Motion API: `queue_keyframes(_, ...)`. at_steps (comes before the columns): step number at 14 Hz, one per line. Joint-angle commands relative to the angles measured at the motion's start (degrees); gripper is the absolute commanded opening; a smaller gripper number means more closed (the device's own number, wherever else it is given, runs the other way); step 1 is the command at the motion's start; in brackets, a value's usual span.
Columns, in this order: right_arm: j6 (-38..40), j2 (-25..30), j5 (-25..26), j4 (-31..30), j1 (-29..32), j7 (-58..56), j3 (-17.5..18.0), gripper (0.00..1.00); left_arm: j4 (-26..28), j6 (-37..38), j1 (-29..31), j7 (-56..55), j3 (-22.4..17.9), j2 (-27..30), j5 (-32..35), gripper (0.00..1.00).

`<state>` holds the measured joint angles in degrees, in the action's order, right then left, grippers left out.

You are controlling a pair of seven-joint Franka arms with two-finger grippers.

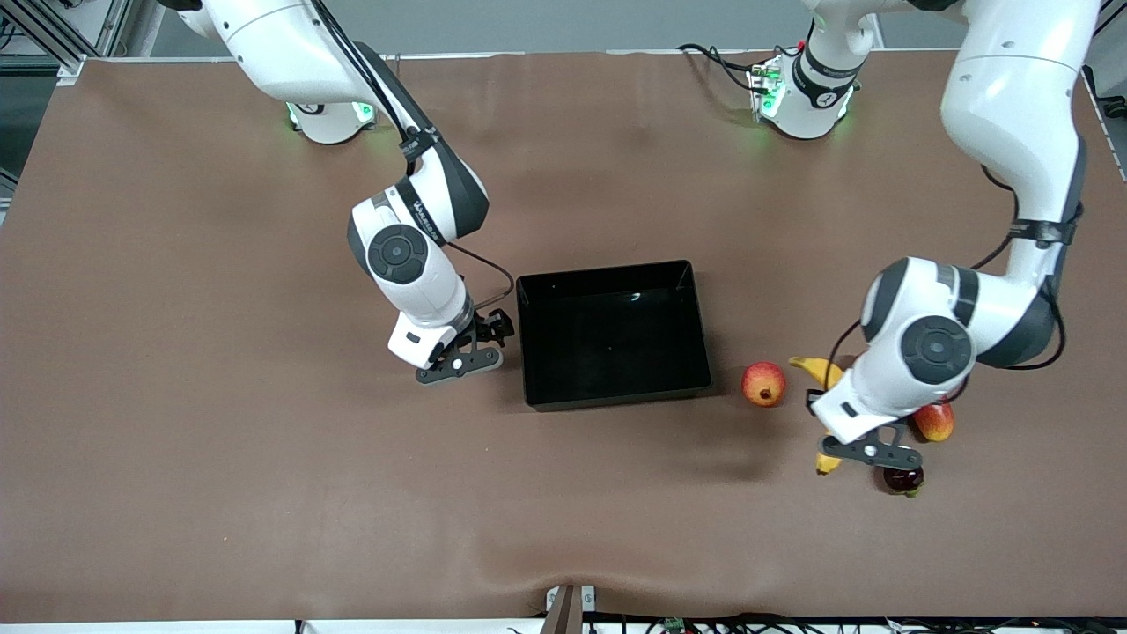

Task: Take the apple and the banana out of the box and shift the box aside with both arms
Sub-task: 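Lower the banana beside the fruits while the right gripper nears the box rim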

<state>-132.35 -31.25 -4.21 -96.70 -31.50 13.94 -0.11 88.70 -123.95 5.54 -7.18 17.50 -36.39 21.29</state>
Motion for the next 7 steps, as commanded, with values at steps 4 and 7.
queue_keyframes(4, -0.27, -3.82, -1.15, 4.15, -2.60, -0.32, -0.51, 1.00, 7.97, -12.28, 3.69, 3.04, 0.25, -2.80, 1.30, 0.00)
queue_keyframes(7, -0.28, -4.52, -1.50, 4.24, -3.39, 2.56, -0.51, 1.00, 8.94, -13.34, 4.48, 4.10, 0.17, -3.77, 1.30, 0.00)
